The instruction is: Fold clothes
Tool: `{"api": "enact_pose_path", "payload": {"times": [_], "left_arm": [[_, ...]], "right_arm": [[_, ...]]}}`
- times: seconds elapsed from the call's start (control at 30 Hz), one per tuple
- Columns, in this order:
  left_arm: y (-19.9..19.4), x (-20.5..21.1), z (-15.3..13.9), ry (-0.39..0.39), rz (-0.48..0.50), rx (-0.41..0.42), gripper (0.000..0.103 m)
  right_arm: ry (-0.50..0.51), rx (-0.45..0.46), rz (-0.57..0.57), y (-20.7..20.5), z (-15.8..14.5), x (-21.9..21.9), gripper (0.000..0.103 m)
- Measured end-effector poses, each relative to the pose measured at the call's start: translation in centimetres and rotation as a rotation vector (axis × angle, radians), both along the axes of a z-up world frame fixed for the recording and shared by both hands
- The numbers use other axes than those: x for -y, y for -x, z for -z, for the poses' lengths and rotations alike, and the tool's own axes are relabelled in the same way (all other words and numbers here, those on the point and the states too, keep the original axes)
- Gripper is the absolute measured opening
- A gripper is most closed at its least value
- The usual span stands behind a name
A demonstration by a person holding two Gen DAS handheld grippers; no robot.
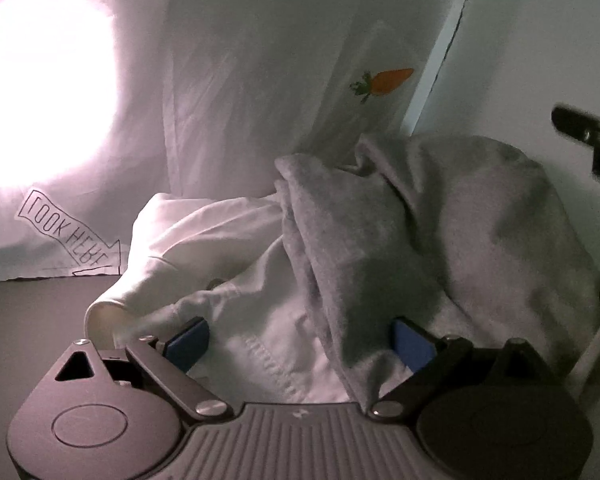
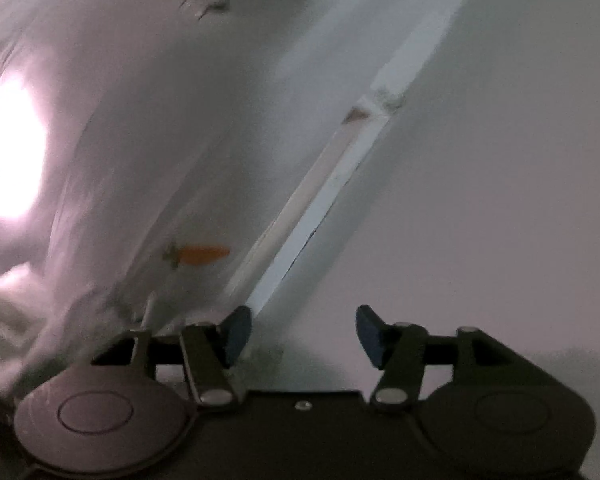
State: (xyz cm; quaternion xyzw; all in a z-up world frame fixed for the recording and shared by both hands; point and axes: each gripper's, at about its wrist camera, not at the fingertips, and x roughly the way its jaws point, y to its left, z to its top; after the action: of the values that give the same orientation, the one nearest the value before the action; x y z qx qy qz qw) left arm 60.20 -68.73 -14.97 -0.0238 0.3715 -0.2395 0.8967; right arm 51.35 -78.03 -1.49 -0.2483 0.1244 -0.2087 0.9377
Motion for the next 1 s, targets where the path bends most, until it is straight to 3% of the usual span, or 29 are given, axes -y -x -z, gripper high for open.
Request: {"api": "enact_pose_path", "payload": {"times": [0.07, 0.17, 0.27, 0.5, 0.63, 0.77, 1.0], "left_arm": [[0.2, 0.0, 0.0, -0.009, -0.001, 0.005, 0.097], [0.5, -0.3, -0.2, -0.002, 0.000, -0.009, 0.097], [1.5, -0.9, -1.0, -0.013, 0.031, -0.007, 0.097], [5.8, -5.7, -3.7, -0.017, -0.033, 0.027, 0.097], [10.1, -10.0, -6.5, -0.022, -0.063, 0.107, 0.097], [15.3, -14.6, -9.8, -0.030, -0.094, 0.207, 0.101], [24.8, -22.2, -15.0, 0.059, -0.193, 0.340, 0.103]], "right_arm": [[-0.054, -0.054, -0.025, -0.7, 0.8, 0.2, 0.062], [-0.223, -0.248, -0.043, -2.7, 4.3, 1.4, 0.055], [-0.212, -0.306, -0.009, -2.7, 6.8, 1.1, 0.057], [-0.375, -0.265, -0.034, 1.1, 2.6, -0.3, 0.081], [-0.451, -0.248, -0.038, 5.3, 1.1, -2.5, 0.093], [-0.504, -0.220, -0.068, 9.7, -0.3, -6.0, 0.097], [-0.542, -0.154, -0.146, 17.6, -3.6, -12.7, 0.101]]}}
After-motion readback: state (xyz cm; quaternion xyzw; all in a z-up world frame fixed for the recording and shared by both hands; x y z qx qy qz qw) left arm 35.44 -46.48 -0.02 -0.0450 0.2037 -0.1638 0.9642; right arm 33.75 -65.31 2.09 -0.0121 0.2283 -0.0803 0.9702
